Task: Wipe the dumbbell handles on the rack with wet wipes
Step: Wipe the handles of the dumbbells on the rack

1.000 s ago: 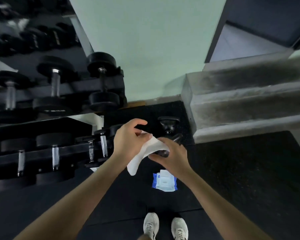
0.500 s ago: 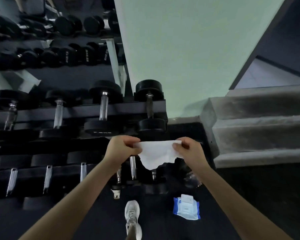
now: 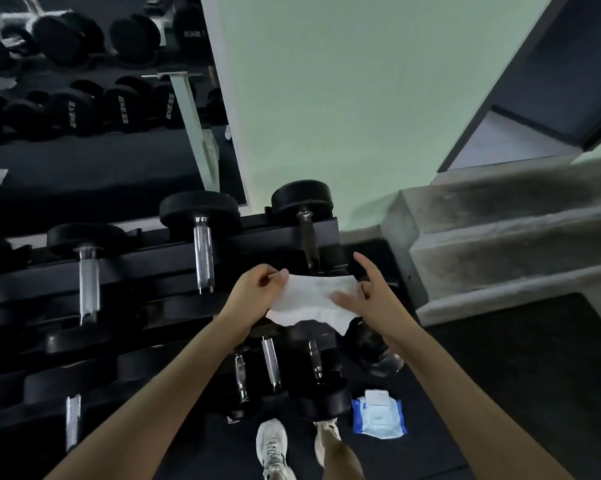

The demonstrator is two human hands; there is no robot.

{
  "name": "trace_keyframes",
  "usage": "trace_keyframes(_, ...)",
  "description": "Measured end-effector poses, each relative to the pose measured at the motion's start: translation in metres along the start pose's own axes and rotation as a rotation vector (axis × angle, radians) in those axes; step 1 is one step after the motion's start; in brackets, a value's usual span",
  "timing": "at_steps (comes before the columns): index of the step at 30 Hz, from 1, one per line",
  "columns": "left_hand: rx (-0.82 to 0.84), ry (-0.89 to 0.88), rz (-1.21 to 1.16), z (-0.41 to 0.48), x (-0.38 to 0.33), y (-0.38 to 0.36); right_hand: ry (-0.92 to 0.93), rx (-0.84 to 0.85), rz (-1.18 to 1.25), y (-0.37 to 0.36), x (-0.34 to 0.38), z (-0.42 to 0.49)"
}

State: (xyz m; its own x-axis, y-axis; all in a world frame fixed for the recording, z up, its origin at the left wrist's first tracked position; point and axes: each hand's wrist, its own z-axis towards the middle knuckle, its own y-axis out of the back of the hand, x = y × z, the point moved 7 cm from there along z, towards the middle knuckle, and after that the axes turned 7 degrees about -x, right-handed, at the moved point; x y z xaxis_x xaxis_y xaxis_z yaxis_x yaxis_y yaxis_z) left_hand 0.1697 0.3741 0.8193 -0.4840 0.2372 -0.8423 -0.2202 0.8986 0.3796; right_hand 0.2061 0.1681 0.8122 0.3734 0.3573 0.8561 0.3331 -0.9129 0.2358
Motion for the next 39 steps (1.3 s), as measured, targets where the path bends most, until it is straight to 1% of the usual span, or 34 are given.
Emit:
trace_keyframes(1,-0.022,-0.013,0.022,0.007,-0.004,0.002,0.024,0.034,-0.031,-0.001,0.004,0.006)
trace_keyframes(3,-0.057,-0.017,0.064,0.02,-0.011,0.005,0.092,0.022,-0.117,0.002,0.014,0.02)
trace_keyframes(6,-0.08,0.004,0.05,0.04,-0.024,0.01,0.18,-0.072,-0.191,0.011,0.034,0.05)
trace_keyframes(10,-0.206,-0.075,-0.03,0.077,-0.059,0.021,0.351,-0.188,-0.193,0.028,0.079,0.089)
trace_keyframes(12,-0.265,-0.077,-0.041,0.093,-0.062,0.02,0.464,-0.271,-0.308,0.033,0.094,0.103)
trace_keyframes(13,-0.279,-0.048,-0.019,0.1,-0.055,0.016,0.497,-0.296,-0.415,0.032,0.093,0.11)
trace_keyframes(14,-0.277,-0.007,0.019,0.107,-0.043,0.008,0.483,-0.287,-0.549,0.027,0.085,0.12)
trace_keyframes(16,-0.257,0.098,0.114,0.116,-0.012,-0.01,0.333,-0.185,-0.804,0.011,0.057,0.138)
trace_keyframes(18,-0.295,0.181,0.171,0.119,0.014,-0.02,0.218,-0.107,-0.999,-0.001,0.03,0.147)
trace_keyframes(19,-0.346,0.207,0.189,0.118,0.021,-0.02,0.206,-0.119,-1.059,-0.003,0.023,0.148)
trace_keyframes(20,-0.409,0.217,0.217,0.116,0.023,-0.018,0.214,-0.167,-1.078,-0.004,0.02,0.147)
trace_keyframes(22,-0.479,0.199,0.284,0.107,0.019,-0.015,0.252,-0.268,-1.002,-0.005,0.023,0.141)
trace_keyframes(23,-0.455,0.183,0.317,0.104,0.017,-0.018,0.245,-0.283,-0.928,-0.006,0.022,0.139)
trace_keyframes(25,-0.332,0.149,0.382,0.101,0.014,-0.031,0.165,-0.228,-0.811,-0.015,0.013,0.14)
trace_keyframes(27,-0.193,0.121,0.442,0.106,0.018,-0.045,0.118,-0.104,-0.873,-0.032,0.008,0.144)
trace_keyframes(28,-0.138,0.118,0.446,0.11,0.02,-0.052,0.106,-0.067,-0.883,-0.037,0.005,0.147)
trace_keyframes(29,-0.1,0.126,0.401,0.113,0.022,-0.057,0.079,-0.048,-0.817,-0.04,0.002,0.151)
trace_keyframes(30,-0.084,0.138,0.305,0.116,0.023,-0.062,0.043,-0.034,-0.704,-0.042,0.0,0.154)
trace_keyframes(32,-0.104,0.171,0.08,0.12,0.026,-0.068,-0.014,-0.044,-0.497,-0.044,-0.006,0.156)
trace_keyframes(34,-0.129,0.225,-0.131,0.123,0.027,-0.073,-0.016,-0.09,-0.339,-0.042,-0.01,0.159)
trace_keyframes(37,-0.189,0.307,-0.372,0.13,0.03,-0.078,0.022,-0.176,-0.235,-0.04,-0.007,0.17)
trace_keyframes(39,-0.255,0.328,-0.458,0.136,0.027,-0.079,0.049,-0.225,-0.208,-0.04,0.005,0.18)
